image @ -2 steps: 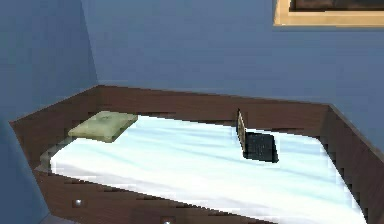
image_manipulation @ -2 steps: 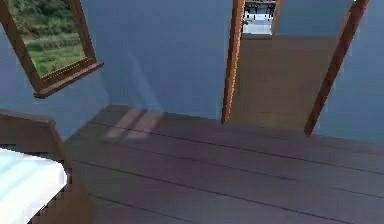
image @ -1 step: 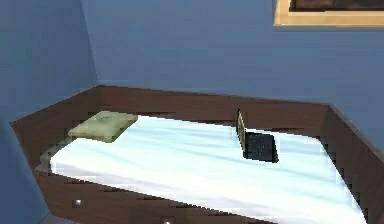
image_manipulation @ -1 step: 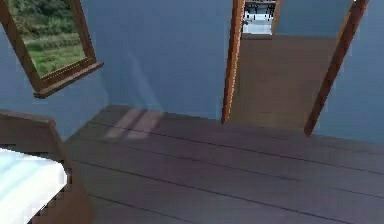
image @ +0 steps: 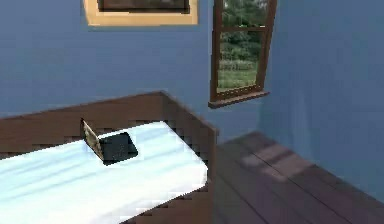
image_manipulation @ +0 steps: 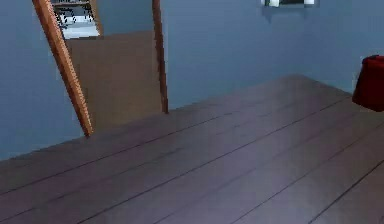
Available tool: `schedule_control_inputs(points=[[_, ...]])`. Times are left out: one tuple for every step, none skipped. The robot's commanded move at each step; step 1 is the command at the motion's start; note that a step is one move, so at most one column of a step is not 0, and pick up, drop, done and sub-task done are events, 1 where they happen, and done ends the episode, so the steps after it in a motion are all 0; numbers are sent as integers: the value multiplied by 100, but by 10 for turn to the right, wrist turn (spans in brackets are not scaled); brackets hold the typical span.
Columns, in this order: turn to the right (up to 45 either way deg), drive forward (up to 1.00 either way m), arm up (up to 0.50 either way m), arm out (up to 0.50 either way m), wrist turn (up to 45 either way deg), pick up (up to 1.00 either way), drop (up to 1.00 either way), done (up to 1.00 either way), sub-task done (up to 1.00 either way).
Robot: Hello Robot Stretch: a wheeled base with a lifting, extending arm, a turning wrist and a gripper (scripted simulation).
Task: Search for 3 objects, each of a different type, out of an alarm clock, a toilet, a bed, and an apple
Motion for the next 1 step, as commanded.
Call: schedule_control_inputs(points=[[450,0,0,0,0,0,0,0,0]])
